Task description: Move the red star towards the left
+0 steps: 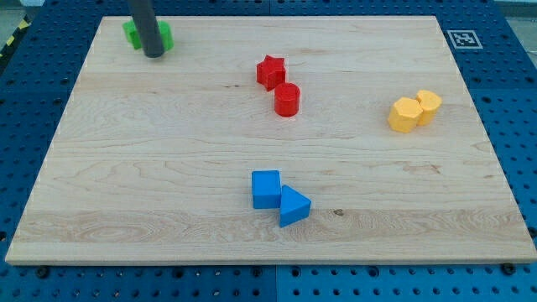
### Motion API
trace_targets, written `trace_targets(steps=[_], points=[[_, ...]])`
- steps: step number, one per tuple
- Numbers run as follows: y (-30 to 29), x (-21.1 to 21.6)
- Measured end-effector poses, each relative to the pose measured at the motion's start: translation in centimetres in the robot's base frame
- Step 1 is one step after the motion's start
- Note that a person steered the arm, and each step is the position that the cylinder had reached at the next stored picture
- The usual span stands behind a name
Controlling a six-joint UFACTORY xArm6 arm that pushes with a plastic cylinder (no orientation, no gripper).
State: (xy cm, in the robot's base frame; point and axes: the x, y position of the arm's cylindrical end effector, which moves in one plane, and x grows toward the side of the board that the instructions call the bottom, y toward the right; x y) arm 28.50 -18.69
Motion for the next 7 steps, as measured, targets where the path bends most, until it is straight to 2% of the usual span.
trace_targets(steps=[1,2,6,7], points=[[4.0,0.0],[10.6,0.0],[12.5,0.1],[16.7,1.4]])
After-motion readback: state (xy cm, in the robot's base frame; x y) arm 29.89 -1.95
